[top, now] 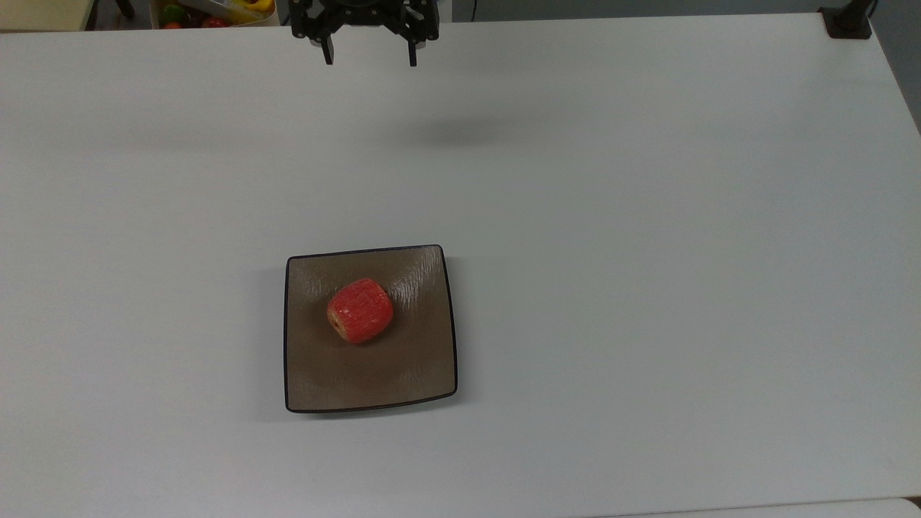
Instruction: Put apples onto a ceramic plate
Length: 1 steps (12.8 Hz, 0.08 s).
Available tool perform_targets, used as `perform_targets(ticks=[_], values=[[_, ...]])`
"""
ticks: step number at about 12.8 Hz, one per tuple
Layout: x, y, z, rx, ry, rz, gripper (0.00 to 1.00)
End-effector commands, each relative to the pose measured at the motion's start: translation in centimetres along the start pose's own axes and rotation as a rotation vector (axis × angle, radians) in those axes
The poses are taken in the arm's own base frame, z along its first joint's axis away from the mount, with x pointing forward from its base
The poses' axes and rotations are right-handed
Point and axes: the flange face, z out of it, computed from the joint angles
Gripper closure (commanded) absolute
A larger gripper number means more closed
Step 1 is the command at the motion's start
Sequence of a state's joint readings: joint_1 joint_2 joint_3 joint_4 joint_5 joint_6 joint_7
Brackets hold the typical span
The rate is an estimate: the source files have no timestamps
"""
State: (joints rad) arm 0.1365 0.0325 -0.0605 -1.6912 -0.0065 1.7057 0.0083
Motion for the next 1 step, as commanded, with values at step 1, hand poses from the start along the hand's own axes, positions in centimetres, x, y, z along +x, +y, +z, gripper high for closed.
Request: perform_targets(ticks=[1], values=[[-0.57,0.31,-0.15,0.015,0.023,-0.022,0.00]])
